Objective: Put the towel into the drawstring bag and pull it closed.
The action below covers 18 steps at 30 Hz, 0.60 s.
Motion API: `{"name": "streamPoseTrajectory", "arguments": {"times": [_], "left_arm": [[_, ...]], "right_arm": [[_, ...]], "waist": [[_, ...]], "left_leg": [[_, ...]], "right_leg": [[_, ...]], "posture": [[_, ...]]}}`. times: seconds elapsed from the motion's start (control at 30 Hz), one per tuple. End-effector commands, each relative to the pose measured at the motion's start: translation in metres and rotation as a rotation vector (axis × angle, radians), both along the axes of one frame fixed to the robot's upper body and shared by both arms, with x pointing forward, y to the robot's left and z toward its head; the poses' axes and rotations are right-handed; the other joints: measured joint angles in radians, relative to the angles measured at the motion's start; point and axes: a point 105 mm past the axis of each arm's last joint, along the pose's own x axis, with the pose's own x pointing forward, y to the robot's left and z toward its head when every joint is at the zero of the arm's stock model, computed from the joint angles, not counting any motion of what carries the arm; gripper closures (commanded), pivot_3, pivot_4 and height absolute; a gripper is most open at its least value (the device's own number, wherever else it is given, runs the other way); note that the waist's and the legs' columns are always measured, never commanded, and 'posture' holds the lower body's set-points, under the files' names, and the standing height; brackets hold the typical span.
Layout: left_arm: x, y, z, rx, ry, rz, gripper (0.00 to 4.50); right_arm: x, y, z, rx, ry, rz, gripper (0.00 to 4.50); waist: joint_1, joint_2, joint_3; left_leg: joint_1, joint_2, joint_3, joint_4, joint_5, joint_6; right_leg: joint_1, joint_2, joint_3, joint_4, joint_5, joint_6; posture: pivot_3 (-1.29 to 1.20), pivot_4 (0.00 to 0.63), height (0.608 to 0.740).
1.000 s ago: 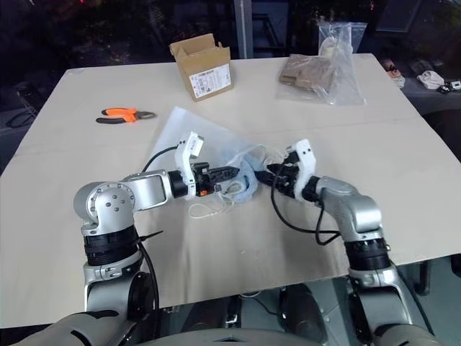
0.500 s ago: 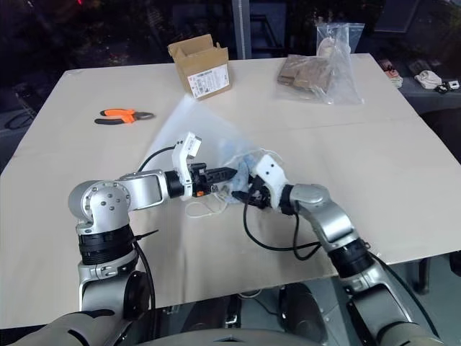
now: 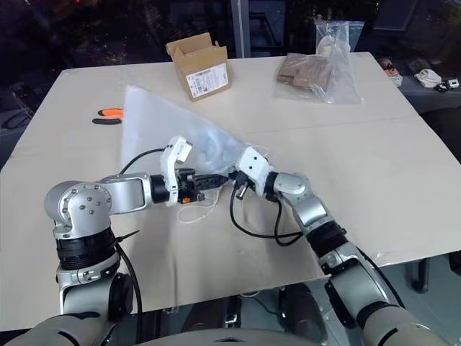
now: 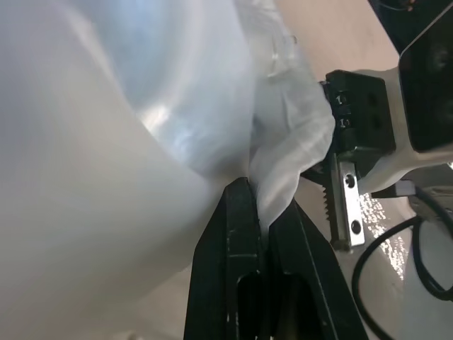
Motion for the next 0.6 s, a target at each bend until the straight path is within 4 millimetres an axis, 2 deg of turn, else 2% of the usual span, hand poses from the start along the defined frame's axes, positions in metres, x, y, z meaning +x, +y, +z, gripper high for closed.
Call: {"name": "streamPoseTrajectory", "arguments": {"times": [0.03, 0.1, 0.17, 0.3, 0.4, 0.43, 0.5, 0.6], "left_arm": [[-0.001, -0.005, 0.015, -0.053, -0.017, -0.054, 4.50], [-0.002, -0.004, 0.017, -0.051, -0.021, -0.065, 4.50], [-0.003, -0.002, 0.019, -0.057, -0.027, -0.061, 4.50], [0.000, 0.006, 0.018, -0.043, -0.037, -0.027, 4.50], [0.005, 0.011, 0.020, -0.067, -0.069, 0.001, 4.50], [0.008, 0.012, 0.021, -0.068, -0.095, 0.017, 4.50], [0.010, 0.015, 0.020, -0.050, -0.121, 0.017, 4.50], [0.015, 0.020, 0.022, -0.037, -0.165, -0.013, 4.50]], "right_arm": [[-0.009, 0.041, 0.018, 0.105, -0.024, 0.133, 4.47], [-0.007, 0.047, 0.015, 0.113, -0.032, 0.138, 4.47], [0.000, 0.045, 0.017, 0.155, -0.020, 0.104, 4.47], [0.008, 0.020, 0.014, 0.189, -0.003, 0.047, 4.47], [0.006, -0.008, 0.012, 0.204, -0.006, 0.009, 3.20], [0.003, -0.018, 0.011, 0.188, -0.020, -0.009, 2.96], [-0.008, -0.034, 0.012, 0.143, -0.025, -0.016, 2.13], [-0.032, -0.064, 0.024, 0.080, 0.000, -0.017, 2.13]], "waist": [[-0.005, -0.001, 0.001], [-0.008, -0.001, 0.002], [-0.008, -0.002, 0.002], [-0.007, -0.002, 0.002], [-0.006, -0.002, 0.002], [-0.005, -0.001, 0.002], [-0.002, -0.001, 0.003], [0.005, 0.001, 0.004]], "left_leg": [[0.000, 0.000, 0.000, 0.000, 0.000, 0.000], [0.000, 0.000, -0.001, -0.001, 0.001, -0.001], [0.000, 0.000, -0.001, -0.001, 0.001, -0.001], [-0.001, -0.001, -0.001, -0.002, 0.001, -0.001], [-0.001, -0.001, -0.001, -0.005, 0.001, -0.002], [-0.001, -0.001, -0.001, -0.005, 0.001, -0.002], [-0.001, -0.001, -0.002, -0.007, 0.001, -0.003], [-0.001, -0.001, -0.002, -0.011, 0.001, -0.005]], "right_leg": [[0.000, 0.000, 0.000, 0.000, 0.000, 0.000], [0.000, 0.000, 0.000, 0.001, 0.000, 0.000], [0.000, -0.001, 0.000, 0.001, 0.000, 0.000], [0.000, -0.005, 0.000, 0.000, 0.000, 0.000], [0.000, -0.007, 0.000, -0.003, 0.000, 0.000], [0.000, -0.007, 0.000, -0.003, 0.000, 0.000], [0.000, -0.008, -0.001, -0.004, 0.000, 0.000], [-0.001, -0.008, -0.001, -0.005, 0.000, 0.000]], "posture": [[0.00, 0.150, 0.740], [0.00, 0.150, 0.740], [0.00, 0.150, 0.740], [0.00, 0.150, 0.740], [0.00, 0.150, 0.740], [0.00, 0.150, 0.740], [0.00, 0.150, 0.740], [0.00, 0.150, 0.740]]}}
